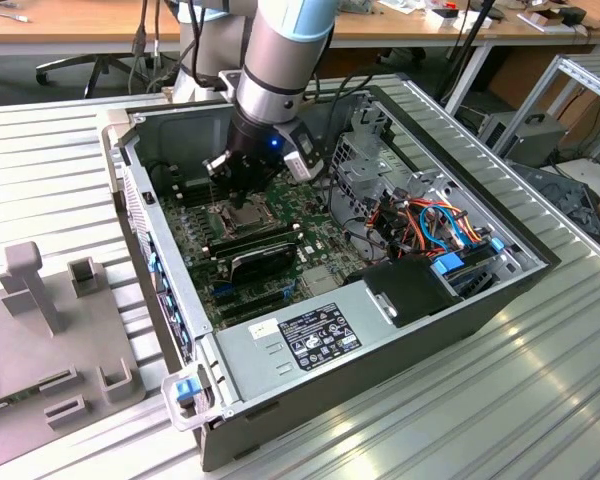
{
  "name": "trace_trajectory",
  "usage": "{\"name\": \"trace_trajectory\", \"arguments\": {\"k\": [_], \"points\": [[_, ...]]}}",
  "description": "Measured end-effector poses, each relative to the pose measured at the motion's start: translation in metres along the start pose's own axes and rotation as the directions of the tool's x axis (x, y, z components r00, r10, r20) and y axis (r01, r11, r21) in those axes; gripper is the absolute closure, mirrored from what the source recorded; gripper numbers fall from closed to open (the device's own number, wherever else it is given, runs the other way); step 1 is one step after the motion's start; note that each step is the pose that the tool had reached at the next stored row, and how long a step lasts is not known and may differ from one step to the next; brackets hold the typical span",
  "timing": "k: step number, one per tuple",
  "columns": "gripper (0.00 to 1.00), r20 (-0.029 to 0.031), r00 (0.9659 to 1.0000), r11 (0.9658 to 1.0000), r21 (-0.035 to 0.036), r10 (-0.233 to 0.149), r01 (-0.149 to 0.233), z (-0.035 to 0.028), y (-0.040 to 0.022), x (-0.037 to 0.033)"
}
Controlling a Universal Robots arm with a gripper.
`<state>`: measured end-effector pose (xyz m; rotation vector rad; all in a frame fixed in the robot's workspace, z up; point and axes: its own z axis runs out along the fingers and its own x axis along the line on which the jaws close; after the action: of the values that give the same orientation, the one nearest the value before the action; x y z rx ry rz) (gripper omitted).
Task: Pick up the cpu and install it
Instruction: 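Close the cpu cover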
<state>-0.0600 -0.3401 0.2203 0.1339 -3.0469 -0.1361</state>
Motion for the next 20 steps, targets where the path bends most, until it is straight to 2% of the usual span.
{"name": "trace_trajectory", "arguments": {"k": [2,6,20], "points": [[0.89,0.0001,1.0000,1.0000,-0.0012,-0.001,0.001,0.0010,0.0004,0.0048],[0.89,-0.0002,1.0000,1.0000,-0.0009,-0.003,0.003,0.0021,0.0006,0.0086],[0.89,-0.0010,0.9999,0.9999,-0.0002,-0.011,0.011,0.0147,-0.0004,0.0098]]}}
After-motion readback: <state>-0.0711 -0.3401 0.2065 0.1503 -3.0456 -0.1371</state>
